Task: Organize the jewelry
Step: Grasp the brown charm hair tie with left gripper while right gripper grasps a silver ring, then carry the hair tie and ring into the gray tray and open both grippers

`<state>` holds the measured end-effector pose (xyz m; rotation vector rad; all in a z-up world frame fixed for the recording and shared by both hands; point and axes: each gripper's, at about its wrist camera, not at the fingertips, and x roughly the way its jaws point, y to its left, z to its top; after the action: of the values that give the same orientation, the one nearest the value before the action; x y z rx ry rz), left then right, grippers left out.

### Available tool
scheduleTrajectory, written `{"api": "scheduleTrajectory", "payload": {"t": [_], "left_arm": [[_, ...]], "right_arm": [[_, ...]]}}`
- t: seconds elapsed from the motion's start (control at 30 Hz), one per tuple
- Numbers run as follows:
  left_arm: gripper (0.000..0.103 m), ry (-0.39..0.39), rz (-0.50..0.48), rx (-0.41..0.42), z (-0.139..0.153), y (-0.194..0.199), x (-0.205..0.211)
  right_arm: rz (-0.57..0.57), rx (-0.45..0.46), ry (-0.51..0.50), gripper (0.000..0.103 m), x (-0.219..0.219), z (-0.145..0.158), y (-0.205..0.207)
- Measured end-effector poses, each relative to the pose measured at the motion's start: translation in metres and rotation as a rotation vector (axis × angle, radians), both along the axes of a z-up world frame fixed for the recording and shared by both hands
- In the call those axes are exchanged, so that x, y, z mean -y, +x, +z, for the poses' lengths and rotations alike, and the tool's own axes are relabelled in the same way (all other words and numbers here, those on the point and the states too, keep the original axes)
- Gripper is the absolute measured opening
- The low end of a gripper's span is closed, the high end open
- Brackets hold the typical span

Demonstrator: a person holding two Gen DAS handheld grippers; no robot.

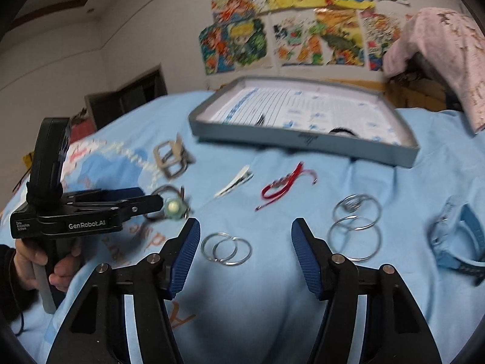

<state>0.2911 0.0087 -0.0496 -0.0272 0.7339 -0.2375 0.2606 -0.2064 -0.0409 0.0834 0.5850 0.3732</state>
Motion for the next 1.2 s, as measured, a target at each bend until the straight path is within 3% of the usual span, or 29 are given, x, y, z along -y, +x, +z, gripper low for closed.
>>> {"api": "scheduleTrajectory", "payload": {"t": [0.27,0.5,0.77,1.0,1.2], "left_arm": [[0.032,-0.026,-0.023,-0.003,-0.007,-0.002,-0.003],[0.009,-0.036,-0.015,-0.023,-0.011,0.000,-0.004],[0.004,-0.009,-0.018,-0.008,-0.011,-0.004,-0.001],[0.004,-0.003,-0.019,0.002,-0.010,-0.005,0.000],[0.003,-0.003,-0.026,0.024,-0.008,-0.009,0.000]], "right_arm": [[0.026,-0.049,-0.054,0.054,-0.016,-0.014,0.007],[0.024,-0.063,-0.088,0.054,-0.019,-0.015,0.008],[0.022,-0.072,-0.100,0.053,-0.021,-0.017,0.010],[0.018,-0.078,-0.102,0.030,-0.021,-0.019,0.011],[0.016,-0.069,-0.109,0.028,-0.022,-0.020,0.010]]}}
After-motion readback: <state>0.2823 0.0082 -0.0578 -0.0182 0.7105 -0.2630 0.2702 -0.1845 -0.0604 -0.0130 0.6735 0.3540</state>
